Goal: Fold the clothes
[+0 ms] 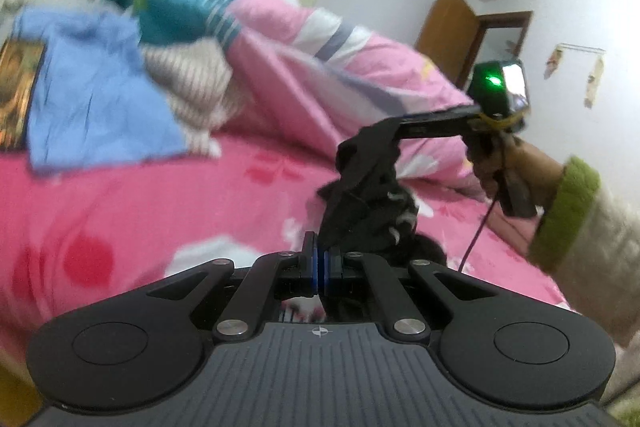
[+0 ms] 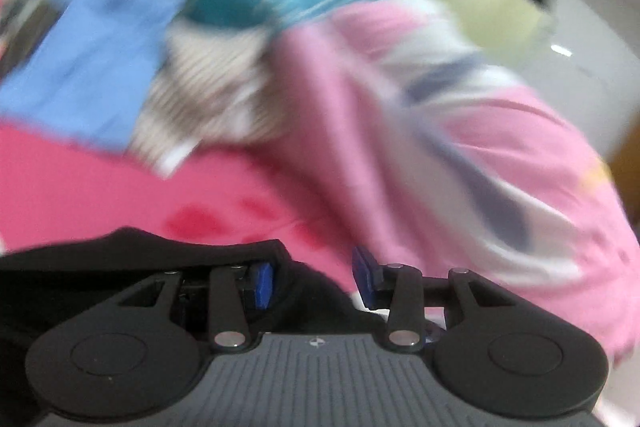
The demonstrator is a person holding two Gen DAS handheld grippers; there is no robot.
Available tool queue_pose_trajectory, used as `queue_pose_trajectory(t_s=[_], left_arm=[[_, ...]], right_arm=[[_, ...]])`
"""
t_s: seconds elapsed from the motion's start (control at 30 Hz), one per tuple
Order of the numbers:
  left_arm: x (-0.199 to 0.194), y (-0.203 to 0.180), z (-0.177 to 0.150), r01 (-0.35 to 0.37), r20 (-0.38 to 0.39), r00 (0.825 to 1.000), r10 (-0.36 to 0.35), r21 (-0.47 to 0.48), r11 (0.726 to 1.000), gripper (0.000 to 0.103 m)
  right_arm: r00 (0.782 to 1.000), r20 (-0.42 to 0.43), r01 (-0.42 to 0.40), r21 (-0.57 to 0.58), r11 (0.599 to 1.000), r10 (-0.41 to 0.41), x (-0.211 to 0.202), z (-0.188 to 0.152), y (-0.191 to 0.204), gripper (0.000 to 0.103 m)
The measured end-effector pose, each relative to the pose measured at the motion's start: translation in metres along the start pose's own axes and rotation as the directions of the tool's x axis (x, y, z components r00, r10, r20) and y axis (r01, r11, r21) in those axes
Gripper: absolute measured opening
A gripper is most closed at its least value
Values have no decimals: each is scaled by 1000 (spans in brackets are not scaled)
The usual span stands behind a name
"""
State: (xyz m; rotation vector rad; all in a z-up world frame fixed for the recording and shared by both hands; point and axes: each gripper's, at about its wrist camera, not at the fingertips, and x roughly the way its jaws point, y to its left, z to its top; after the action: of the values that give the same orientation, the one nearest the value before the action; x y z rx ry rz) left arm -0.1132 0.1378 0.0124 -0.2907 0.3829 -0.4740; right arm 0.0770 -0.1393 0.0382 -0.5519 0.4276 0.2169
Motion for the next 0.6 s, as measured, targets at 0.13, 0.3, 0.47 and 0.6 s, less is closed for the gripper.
queue_pose_trajectory(t_s=[0.13,0.3,0.47,0.6], left_arm=[[1,-22,23,25,78,996,-33,104,994,0],[4,-57,57,7,194,979,-61,266,964,0],[-1,-80,114,-59,342,936,-89,399,915,1],[-13,-103,164,-114,442,888,-128,480,870,1]], right_arm=[[975,119,161,214,963,-190,-36,-7,-38,42],[836,264,380,352,855,-481,-90,-8,-66,42],[720,343,476,388,789,-603,-145,5,-100,42],[629,419,527,389,756,-655,-197,24,-122,42]])
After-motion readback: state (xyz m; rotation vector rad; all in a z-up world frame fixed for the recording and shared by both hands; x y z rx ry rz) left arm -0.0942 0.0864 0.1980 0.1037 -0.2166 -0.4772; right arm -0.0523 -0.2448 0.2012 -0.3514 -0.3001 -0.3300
